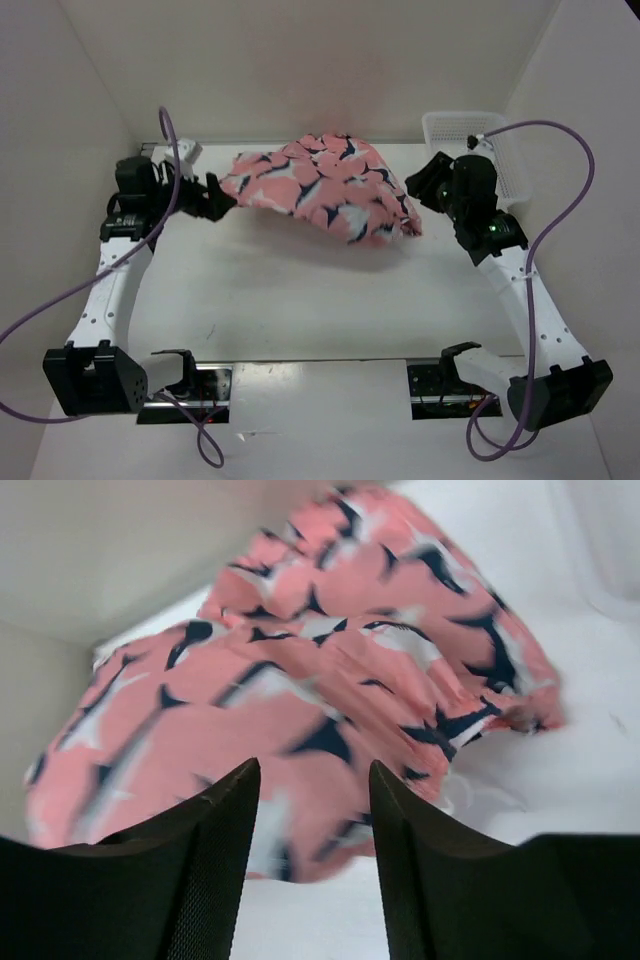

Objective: Fold and stack the shorts
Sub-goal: Flatten the shorts out

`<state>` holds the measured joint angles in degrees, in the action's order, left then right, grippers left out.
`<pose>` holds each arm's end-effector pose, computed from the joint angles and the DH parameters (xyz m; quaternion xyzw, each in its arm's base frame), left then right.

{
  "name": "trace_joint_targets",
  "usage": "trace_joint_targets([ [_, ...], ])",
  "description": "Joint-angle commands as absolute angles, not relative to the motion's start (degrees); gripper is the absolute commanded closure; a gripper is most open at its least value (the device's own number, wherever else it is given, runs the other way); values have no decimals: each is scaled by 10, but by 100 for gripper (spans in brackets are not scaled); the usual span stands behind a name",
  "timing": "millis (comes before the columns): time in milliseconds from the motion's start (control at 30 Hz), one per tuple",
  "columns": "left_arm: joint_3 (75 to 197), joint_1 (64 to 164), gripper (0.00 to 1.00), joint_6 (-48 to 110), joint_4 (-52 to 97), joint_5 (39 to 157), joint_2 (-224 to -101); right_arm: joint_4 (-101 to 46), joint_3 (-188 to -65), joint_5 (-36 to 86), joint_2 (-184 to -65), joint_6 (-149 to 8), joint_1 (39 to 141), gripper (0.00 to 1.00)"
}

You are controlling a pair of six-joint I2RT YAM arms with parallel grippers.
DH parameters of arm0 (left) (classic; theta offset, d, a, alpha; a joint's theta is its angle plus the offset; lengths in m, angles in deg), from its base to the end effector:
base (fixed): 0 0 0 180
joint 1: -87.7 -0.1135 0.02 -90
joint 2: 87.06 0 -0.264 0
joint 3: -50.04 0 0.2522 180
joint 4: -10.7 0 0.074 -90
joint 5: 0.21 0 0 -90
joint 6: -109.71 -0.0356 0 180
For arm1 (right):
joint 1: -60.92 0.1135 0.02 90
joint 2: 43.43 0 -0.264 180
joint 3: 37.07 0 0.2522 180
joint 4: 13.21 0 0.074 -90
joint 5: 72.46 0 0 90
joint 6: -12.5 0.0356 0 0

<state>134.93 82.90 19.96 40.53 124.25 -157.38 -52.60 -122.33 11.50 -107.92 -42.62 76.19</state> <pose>0.2756 0.0029 0.3983 0.1462 0.7663 -0.2122 0.5886 0.2381 0.0611 0.4063 0.1684 0.7940 0.2081 0.5458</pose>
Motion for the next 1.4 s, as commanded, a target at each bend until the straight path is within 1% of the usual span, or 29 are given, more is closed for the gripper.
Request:
trace_joint_targets([
  [0, 1232, 829, 1, 197, 411, 1286, -1521, -529, -1158, 140, -1049, -423, 731, 46],
  [33, 1193, 829, 1, 197, 411, 1286, -1515, -537, -1152, 151, -1049, -423, 731, 34],
  [67, 1181, 829, 1, 197, 411, 1277, -1515, -546, -1146, 157, -1049, -423, 725, 28],
  [167, 1184, 829, 1, 197, 425, 1226, -1520, -567, -1131, 184, -1067, -423, 725, 28],
  [200, 1184, 829, 3, 197, 425, 1215, -1533, -567, -1122, 195, -1079, -415, 725, 33],
  [233, 1192, 829, 6, 197, 425, 1189, -1543, -572, -1107, 223, -1085, -409, 725, 36],
  [267, 1192, 829, 10, 197, 434, 1181, -1562, -572, -1098, 234, -1093, -409, 725, 43],
  [333, 1192, 829, 21, 197, 429, 1173, -1580, -577, -1066, 252, -1098, -402, 725, 48],
  [367, 1186, 829, 27, 197, 429, 1173, -1596, -577, -1052, 252, -1098, -395, 731, 53],
  [400, 1179, 829, 29, 197, 419, 1173, -1604, -577, -1038, 252, -1098, -389, 737, 53],
  [433, 1166, 829, 28, 197, 410, 1173, -1613, -577, -1006, 252, -1089, -389, 737, 53],
  [467, 1166, 829, 21, 197, 392, 1173, -1638, -577, -992, 252, -1083, -384, 737, 53],
  [500, 1166, 829, 15, 197, 392, 1165, -1654, -572, -979, 252, -1077, -375, 751, 51],
  [533, 1174, 829, 13, 197, 387, 1159, -1675, -567, -971, 252, -1072, -367, 760, 48],
  [567, 1180, 829, 13, 197, 387, 1159, -1716, -567, -962, 266, -1071, -359, 769, 37],
  [600, 1187, 829, 13, 197, 377, 1159, -1734, -560, -962, 266, -1071, -351, 784, 33],
  [700, 1193, 829, 15, 197, 340, 1166, -1787, -540, -918, 278, -1092, -313, 801, 31],
  [767, 1199, 829, 15, 197, 334, 1147, -1814, -527, -897, 278, -1092, -290, 806, 31],
  [833, 1204, 829, 15, 197, 334, 1131, -1834, -522, -878, 285, -1086, -277, 806, 28],
  [933, 1204, 823, 8, 197, 321, 1119, -1859, -511, -860, 278, -1072, -263, 806, 27],
  [1067, 1224, 823, 8, 197, 291, 1130, -1901, -486, -837, 284, -1072, -250, 806, 27],
  [1100, 1224, 823, 10, 197, 286, 1130, -1908, -475, -830, 284, -1078, -250, 806, 27],
  [1167, 1232, 823, 24, 197, 278, 1136, -1928, -467, -830, 269, -1087, -250, 811, 27],
  [1200, 1240, 823, 46, 197, 273, 1136, -1933, -459, -830, 261, -1100, -250, 811, 27],
  [1233, 1245, 823, 60, 197, 273, 1136, -1940, -453, -830, 246, -1109, -250, 811, 27],
  [1267, 1245, 823, 76, 197, 273, 1136, -1940, -453, -842, 238, -1117, -250, 811, 27],
  [1300, 1252, 823, 90, 197, 278, 1130, -1940, -446, -847, 232, -1136, -250, 811, 29],
  [1333, 1262, 823, 100, 197, 286, 1115, -1940, -440, -848, 220, -1147, -250, 811, 30],
  [1367, 1262, 823, 100, 197, 292, 1109, -1940, -432, -863, 214, -1158, -244, 811, 32],
])
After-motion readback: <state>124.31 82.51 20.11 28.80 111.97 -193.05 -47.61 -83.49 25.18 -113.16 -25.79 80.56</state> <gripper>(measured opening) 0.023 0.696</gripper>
